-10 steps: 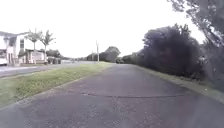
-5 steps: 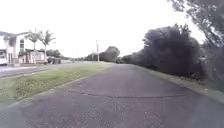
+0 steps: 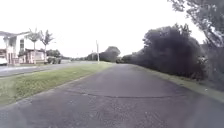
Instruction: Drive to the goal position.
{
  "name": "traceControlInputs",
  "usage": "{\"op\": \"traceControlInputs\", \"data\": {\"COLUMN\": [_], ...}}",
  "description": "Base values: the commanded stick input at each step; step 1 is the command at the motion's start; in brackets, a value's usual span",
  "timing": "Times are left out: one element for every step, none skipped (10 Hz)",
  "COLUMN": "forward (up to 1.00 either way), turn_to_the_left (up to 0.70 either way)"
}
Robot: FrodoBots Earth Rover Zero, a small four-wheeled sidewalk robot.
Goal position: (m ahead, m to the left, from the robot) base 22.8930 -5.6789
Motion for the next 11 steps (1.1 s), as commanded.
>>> {"op": "traceControlInputs", "data": {"forward": [0.06,0.06,0.06,0.06,0.05,0.06,0.05,0.06,0.06,0.06,0.05], "turn_to_the_left": [0.0,0.0,0.0,0.0,0.0,0.0,0.0,0.0,0.0,0.0,0.0]}}
